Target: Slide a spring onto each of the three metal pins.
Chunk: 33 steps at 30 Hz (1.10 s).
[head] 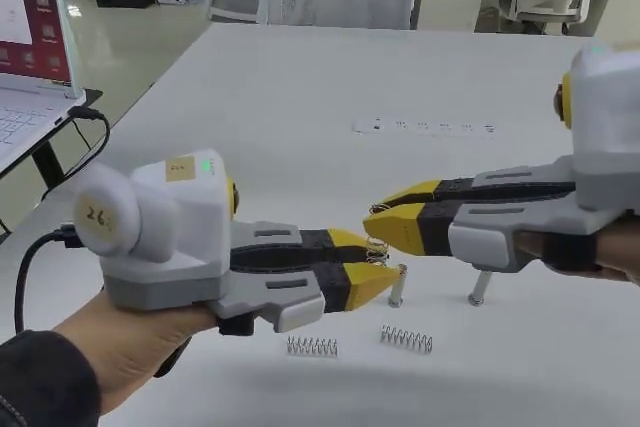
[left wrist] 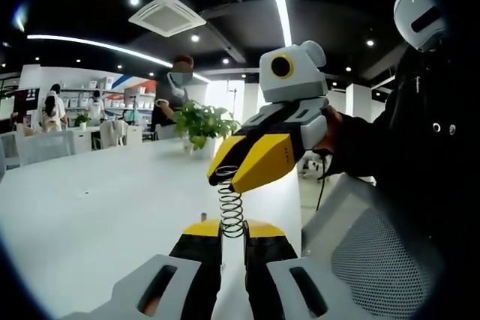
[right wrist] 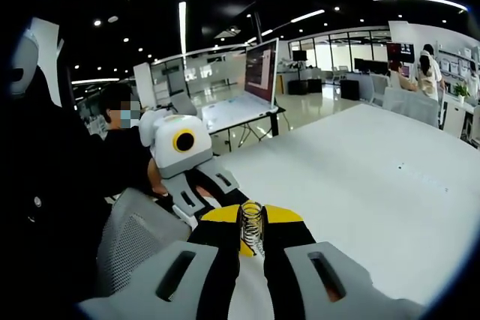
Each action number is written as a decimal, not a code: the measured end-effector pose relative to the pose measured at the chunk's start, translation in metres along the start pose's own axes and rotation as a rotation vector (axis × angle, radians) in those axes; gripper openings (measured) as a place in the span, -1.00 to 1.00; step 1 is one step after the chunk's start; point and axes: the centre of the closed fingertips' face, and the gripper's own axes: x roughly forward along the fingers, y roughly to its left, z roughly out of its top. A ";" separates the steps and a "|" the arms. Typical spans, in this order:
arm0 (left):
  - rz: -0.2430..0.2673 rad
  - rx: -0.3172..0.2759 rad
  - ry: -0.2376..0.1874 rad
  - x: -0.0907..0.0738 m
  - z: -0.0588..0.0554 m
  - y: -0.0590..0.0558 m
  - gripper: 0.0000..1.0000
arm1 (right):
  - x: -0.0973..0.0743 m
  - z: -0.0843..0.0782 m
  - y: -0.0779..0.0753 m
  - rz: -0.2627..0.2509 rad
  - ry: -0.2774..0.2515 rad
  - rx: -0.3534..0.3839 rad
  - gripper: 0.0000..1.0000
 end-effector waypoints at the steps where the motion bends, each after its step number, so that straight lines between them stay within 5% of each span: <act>1: -0.003 0.007 0.007 0.001 -0.001 -0.002 -0.95 | -0.001 -0.002 0.001 0.004 0.009 -0.002 -0.83; 19: -0.116 0.177 0.211 0.011 -0.038 -0.033 -0.96 | -0.011 -0.052 0.019 0.169 0.441 -0.194 -0.83; 26: -0.145 0.192 0.264 0.012 -0.049 -0.039 -0.97 | -0.012 -0.068 0.025 0.215 0.579 -0.278 -0.82; 33: -0.163 0.183 0.288 0.013 -0.054 -0.043 -0.97 | -0.010 -0.077 0.028 0.243 0.654 -0.341 -0.82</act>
